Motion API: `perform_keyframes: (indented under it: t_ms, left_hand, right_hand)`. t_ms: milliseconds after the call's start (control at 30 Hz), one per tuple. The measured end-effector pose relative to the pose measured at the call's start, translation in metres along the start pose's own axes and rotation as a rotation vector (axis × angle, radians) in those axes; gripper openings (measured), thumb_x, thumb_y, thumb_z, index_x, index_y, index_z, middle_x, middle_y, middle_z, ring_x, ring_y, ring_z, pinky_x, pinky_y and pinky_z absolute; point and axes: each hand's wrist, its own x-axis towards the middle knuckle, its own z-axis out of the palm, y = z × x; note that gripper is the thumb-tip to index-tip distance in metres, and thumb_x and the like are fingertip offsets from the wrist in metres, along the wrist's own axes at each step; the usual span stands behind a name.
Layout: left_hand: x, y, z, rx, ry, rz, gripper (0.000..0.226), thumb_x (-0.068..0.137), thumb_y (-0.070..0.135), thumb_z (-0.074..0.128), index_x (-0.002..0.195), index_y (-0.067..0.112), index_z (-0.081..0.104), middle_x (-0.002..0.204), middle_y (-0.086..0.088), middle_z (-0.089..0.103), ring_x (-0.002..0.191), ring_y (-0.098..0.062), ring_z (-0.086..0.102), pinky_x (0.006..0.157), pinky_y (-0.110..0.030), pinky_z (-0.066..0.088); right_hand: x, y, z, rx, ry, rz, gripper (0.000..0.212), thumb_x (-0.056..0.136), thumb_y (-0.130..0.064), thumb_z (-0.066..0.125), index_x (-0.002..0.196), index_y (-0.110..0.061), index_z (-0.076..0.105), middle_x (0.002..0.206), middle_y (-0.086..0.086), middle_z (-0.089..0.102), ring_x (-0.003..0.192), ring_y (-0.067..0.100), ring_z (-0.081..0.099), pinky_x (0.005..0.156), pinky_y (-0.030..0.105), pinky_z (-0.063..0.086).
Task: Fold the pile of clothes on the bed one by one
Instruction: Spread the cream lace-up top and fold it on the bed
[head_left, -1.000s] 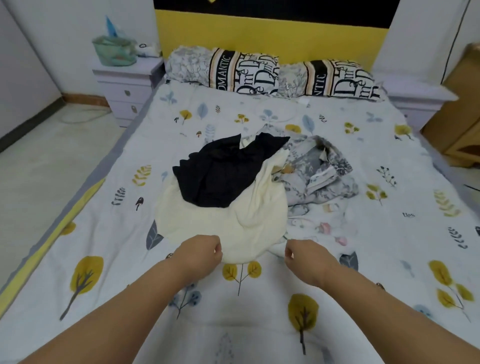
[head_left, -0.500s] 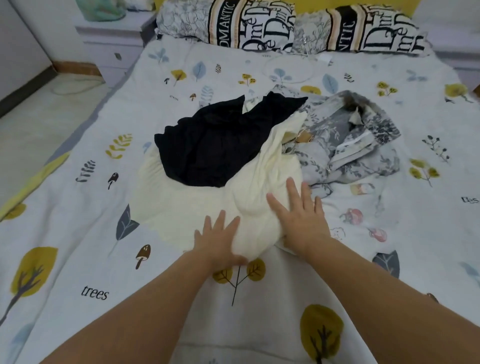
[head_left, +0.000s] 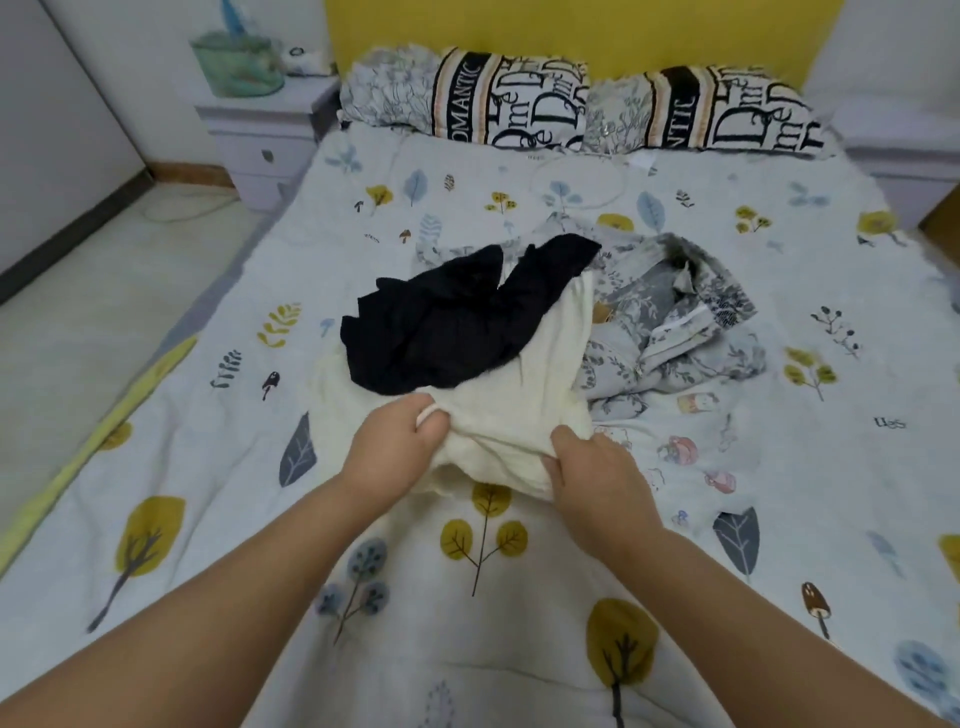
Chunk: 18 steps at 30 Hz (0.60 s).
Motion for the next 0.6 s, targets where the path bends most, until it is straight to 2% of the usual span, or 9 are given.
perform_keyframes:
  t_ms: [100,200,300,367,467,533,567,600]
  left_hand:
    - [-0.005,0.051,-0.053,-0.126,-0.034,0.068,0.033,0.084,0.026,0.046,0.068,-0.004,0.049,0.058,0.000,0.040,0.056,-0.011,0.036,0.057,-0.028,0.029]
    - [-0.018,0.098,-0.110,-0.147,-0.089,0.109,0.031,0.089,0.024,0.051,0.062,0.008,0.051,0.051,0.010,0.041,0.048,-0.001,0.036,0.051,-0.020,0.030]
    - [-0.032,0.137,-0.154,-0.130,-0.135,0.137,0.031,0.091,0.021,0.054,0.060,0.017,0.052,0.049,0.010,0.041,0.042,0.000,0.034,0.044,-0.015,0.027]
    - [-0.049,0.163,-0.184,-0.161,-0.160,0.132,0.028,0.089,0.026,0.058,0.067,0.010,0.059,0.057,0.001,0.043,0.047,-0.005,0.036,0.046,-0.019,0.028]
    - [-0.076,0.207,-0.226,-0.292,-0.150,0.159,0.038,0.083,0.035,0.059,0.088,-0.002,0.063,0.070,-0.011,0.049,0.058,-0.015,0.043,0.055,-0.024,0.032]
    - [-0.094,0.235,-0.248,-0.369,-0.124,0.164,0.033,0.083,0.036,0.058,0.089,0.004,0.066,0.081,-0.018,0.059,0.069,-0.020,0.050,0.066,-0.031,0.038]
    - [-0.103,0.249,-0.258,-0.394,-0.114,0.175,0.025,0.086,0.031,0.058,0.086,0.008,0.067,0.084,-0.019,0.062,0.072,-0.021,0.052,0.068,-0.033,0.040]
    - [-0.112,0.263,-0.266,-0.403,-0.107,0.197,0.019,0.089,0.026,0.057,0.083,0.012,0.067,0.084,-0.017,0.063,0.072,-0.021,0.054,0.068,-0.033,0.042]
  right_hand:
    - [-0.011,-0.018,-0.053,0.175,0.026,0.071,0.019,0.100,-0.032,0.030,0.087,-0.018,0.032,0.071,-0.002,0.043,0.074,0.024,0.045,0.063,0.033,0.032]
    - [-0.030,-0.037,-0.114,0.255,0.089,0.091,0.025,0.099,-0.033,0.034,0.079,-0.019,0.035,0.069,-0.002,0.046,0.074,0.025,0.049,0.060,0.034,0.032]
    - [-0.049,-0.051,-0.171,0.320,0.158,0.093,0.027,0.097,-0.032,0.040,0.073,-0.021,0.041,0.068,-0.002,0.051,0.071,0.022,0.051,0.057,0.033,0.031]
    - [-0.067,-0.065,-0.211,0.342,0.207,0.098,0.029,0.094,-0.032,0.044,0.068,-0.021,0.044,0.066,0.000,0.053,0.069,0.022,0.052,0.055,0.032,0.032]
    - [-0.094,-0.086,-0.268,0.332,0.317,0.106,0.030,0.093,-0.033,0.047,0.067,-0.020,0.049,0.063,-0.001,0.053,0.063,0.020,0.049,0.052,0.031,0.031]
    - [-0.110,-0.103,-0.300,0.420,0.351,0.057,0.022,0.092,-0.039,0.050,0.078,-0.023,0.057,0.072,-0.005,0.055,0.071,0.018,0.052,0.060,0.031,0.038]
    - [-0.118,-0.114,-0.314,0.496,0.332,0.026,0.019,0.089,-0.043,0.053,0.095,-0.025,0.059,0.086,-0.008,0.058,0.083,0.015,0.053,0.070,0.032,0.043]
    - [-0.125,-0.127,-0.326,0.565,0.289,0.000,0.035,0.085,-0.046,0.058,0.115,-0.029,0.055,0.102,-0.010,0.057,0.096,0.013,0.052,0.082,0.033,0.045]
